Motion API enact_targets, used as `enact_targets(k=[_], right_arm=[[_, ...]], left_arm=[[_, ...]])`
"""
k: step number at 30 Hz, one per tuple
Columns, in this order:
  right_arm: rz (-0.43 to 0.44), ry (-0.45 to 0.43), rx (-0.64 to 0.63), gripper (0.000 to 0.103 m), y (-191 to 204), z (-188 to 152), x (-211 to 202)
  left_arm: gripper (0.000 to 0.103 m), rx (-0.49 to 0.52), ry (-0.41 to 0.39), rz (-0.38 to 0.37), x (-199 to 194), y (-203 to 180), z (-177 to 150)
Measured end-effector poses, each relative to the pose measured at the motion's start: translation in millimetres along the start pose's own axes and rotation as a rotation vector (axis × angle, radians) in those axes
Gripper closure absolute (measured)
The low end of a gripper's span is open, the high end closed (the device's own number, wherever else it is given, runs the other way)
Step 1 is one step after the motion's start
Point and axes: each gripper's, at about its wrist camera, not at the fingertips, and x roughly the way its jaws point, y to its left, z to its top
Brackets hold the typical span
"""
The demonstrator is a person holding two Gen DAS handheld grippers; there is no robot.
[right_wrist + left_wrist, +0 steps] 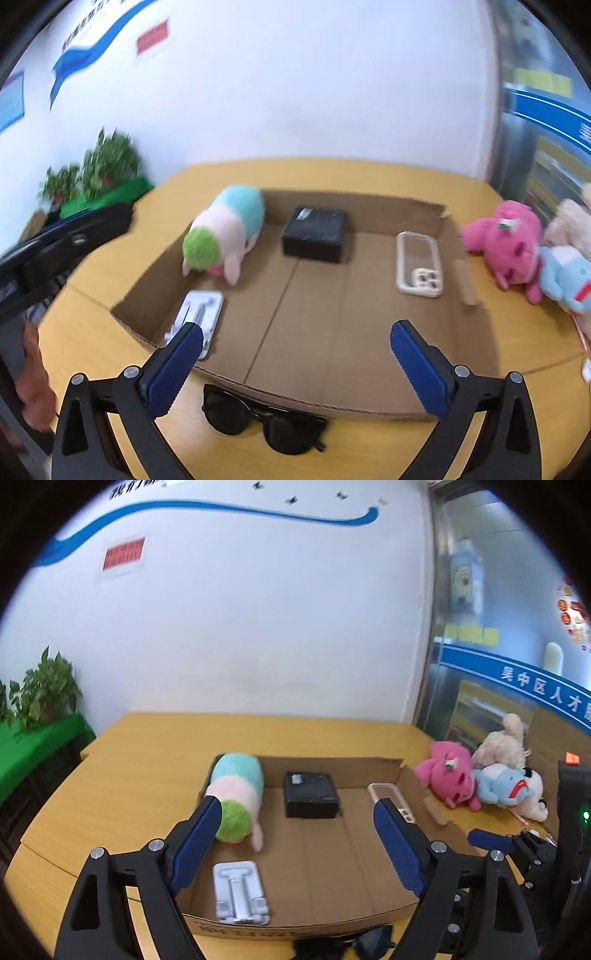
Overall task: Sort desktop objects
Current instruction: 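Raise the right gripper and move it toward the black sunglasses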
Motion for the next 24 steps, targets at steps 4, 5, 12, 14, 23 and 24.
enact_targets(k=[4,5,12,14,23,24], right_arm=[[-0.039,-0.051,-0.035,0.000,-12,0,-20],[-0.038,-0.054,-0.033,0.000,-14,-1,-22],[-0.032,-0.043,-0.009,0.000,-31,-11,-25],[-0.029,-0.040,-0.010,0.000,-34,-14,-25],[0.157,0.109,0.012,0.000,-62,-58,1],[0.168,0.154,0.025,0.000,-68,-69,10]], left_arm=[[0.018,0.033,-0.013,-0.009,-9,-27,-2],[0.018,0.038,-0.010,-0.015,-9,-31,-2],[0.018,0.035,0.026,0.004,-7,-44,-10],[0.018,0.036,0.034,0.010,-7,-42,-12],[0.018,-0.010,0.187,-0.050,-4,-10,-64],[0.018,-0.030,0.213,-0.059,-4,-4,-74]])
